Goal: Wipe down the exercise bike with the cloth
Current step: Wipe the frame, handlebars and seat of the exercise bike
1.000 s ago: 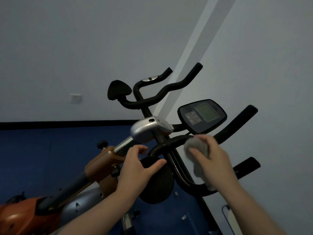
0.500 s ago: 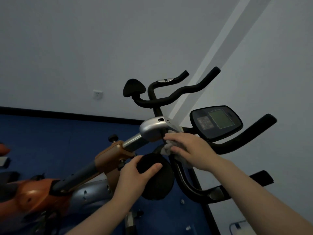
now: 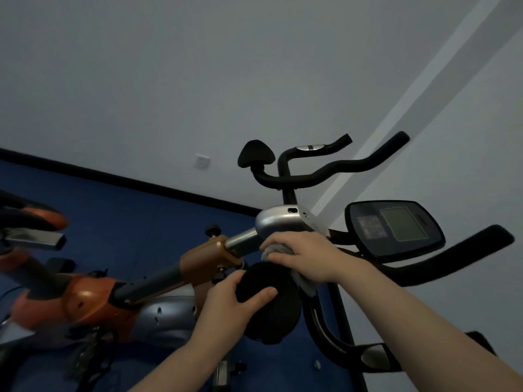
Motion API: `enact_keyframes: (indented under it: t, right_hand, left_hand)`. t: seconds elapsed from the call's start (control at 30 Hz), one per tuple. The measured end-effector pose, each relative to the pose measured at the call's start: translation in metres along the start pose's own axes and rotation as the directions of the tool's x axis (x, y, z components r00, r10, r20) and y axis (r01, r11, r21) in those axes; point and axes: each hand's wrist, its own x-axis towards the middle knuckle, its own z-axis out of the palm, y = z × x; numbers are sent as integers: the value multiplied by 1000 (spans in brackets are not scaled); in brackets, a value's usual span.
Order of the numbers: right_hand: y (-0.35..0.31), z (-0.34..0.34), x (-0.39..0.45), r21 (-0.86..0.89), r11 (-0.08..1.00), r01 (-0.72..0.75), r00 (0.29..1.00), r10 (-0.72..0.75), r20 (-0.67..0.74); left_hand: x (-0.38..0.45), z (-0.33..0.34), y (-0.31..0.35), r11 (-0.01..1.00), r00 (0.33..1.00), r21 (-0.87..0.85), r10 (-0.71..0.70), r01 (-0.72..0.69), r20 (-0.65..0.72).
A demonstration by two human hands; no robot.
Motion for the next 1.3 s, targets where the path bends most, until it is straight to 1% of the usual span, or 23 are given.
enact_keyframes:
  t: [0.03,0.07,0.1,0.17,0.2,0.3,0.4,0.47,0.53,0.63,0.7,0.8,0.87,0.93,1.03,1.1,1.17,1.3]
  right_hand:
    - [-5,1,7,0,1000,9,998,-9,58]
    - [-8,0,14,40,999,-1,993,-3,121]
    - [-8,-5,18,117,992,-34,984,13,175]
    - [-2,-19,21,275,952,-133,968,66,240]
    - [2,-24,22,301,942,-145,965,66,256]
    - [3,-20,32,255,965,-53,949,-31,313]
    - [-7,-4,57,263,959,-101,904,-22,427]
    - [-8,-5,65,287,951,-119,859,-46,509]
    - [-1,-16,64,371,915,-158,826,-84,558]
    - [13,-31,57,521,815,-253,786,-140,602]
    - [13,-30,63,518,815,-260,743,-174,646]
    - [-1,-17,79,384,885,-265,679,-112,725]
    - [-1,-16,79,348,889,-296,659,-73,748]
    - [8,-24,69,370,883,-288,693,-75,717]
    - [12,-25,55,450,862,-231,774,-117,622]
    - [3,-13,56,425,893,-144,810,-141,570]
    - [-2,-5,61,373,925,-80,830,-145,539]
    - [8,-16,51,324,946,11,872,-168,460]
  left_hand:
    - [0,0,-1,1000,1000,9,-4,4,-4]
    - [0,0,-3,1000,1000,25,-5,5,-8]
    - [0,-1,-4,999,1000,49,-3,4,-12]
    - [1,-2,-4,997,1000,77,3,-3,-8]
    - [1,-2,-3,997,1000,79,0,0,6]
    - [1,-6,1,988,1000,153,8,-11,20]
    - [0,-5,3,956,994,277,108,-97,-25]
    - [-2,-4,5,939,986,310,164,-147,-29]
    - [-3,-5,5,937,982,306,188,-170,-33]
    - [-3,-5,3,939,976,288,211,-188,-50]
    - [-3,-5,2,942,973,276,218,-192,-69]
    - [-2,-5,-1,941,973,279,221,-192,-74]
    - [-2,-5,-2,941,975,282,212,-187,-60]
    - [-1,-6,-1,943,980,283,196,-177,-41]
    - [-1,-8,0,949,980,263,192,-173,-47]
    - [-1,-6,0,953,980,250,190,-172,-52]
    - [-2,-5,1,956,982,239,185,-169,-45]
    - [-1,-6,3,951,984,261,178,-166,-23]
